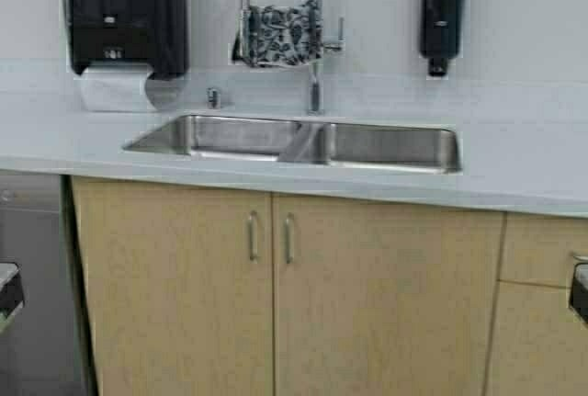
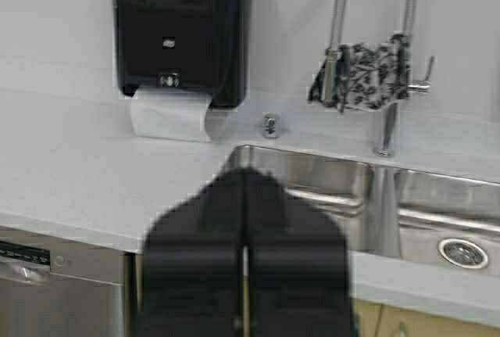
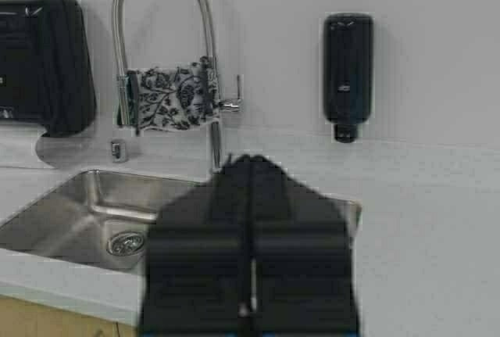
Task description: Get the cloth and wipe up the spill under the wine glass
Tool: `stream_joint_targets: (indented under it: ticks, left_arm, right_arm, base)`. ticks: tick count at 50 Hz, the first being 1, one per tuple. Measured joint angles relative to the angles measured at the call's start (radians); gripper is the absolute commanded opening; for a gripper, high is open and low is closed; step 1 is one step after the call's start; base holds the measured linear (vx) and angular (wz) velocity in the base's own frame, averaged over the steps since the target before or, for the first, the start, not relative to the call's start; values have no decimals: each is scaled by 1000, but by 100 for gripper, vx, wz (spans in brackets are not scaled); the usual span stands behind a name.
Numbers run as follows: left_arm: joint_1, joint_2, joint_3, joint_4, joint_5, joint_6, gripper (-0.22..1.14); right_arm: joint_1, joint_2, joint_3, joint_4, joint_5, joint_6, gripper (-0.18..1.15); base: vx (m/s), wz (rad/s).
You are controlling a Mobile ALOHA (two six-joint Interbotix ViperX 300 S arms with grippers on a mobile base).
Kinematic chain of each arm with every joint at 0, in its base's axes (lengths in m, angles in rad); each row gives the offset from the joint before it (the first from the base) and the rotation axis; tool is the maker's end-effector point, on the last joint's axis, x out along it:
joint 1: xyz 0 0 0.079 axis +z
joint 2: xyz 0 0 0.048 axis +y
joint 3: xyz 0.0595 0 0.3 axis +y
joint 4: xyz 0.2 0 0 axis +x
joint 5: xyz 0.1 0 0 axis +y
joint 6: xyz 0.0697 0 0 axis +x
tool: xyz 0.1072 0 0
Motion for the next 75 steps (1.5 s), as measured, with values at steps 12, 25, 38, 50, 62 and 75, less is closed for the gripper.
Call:
stream_joint_targets:
  ticks: [12, 25, 38, 50, 62, 75]
  left_arm:
    - [-15, -9, 0, 6, -8, -29, 3]
    - [-14, -20, 0, 15, -9, -31, 3]
    - [-14, -26, 17, 18, -9, -32, 3]
    - [-14, -29, 17, 18, -9, -20, 3]
    - [-14, -74, 37, 18, 3, -18, 3]
    - [-14, -135, 41, 18, 75, -18, 3]
  right_arm:
    - [-6, -5, 2, 0, 0, -34, 6]
    - [-3, -52, -20, 0, 123, -12, 6]
    - [74, -80, -147, -11, 382, -25, 6]
    - [150, 32, -225, -14, 393, -54, 6]
    - [239, 232, -268, -14, 259, -55, 6]
    - [282, 457, -250, -14, 83, -57, 7]
  base:
    - [38, 21]
    - [37, 21]
    - [33, 10]
    - [29, 2]
    - [27, -4]
    - [26, -9]
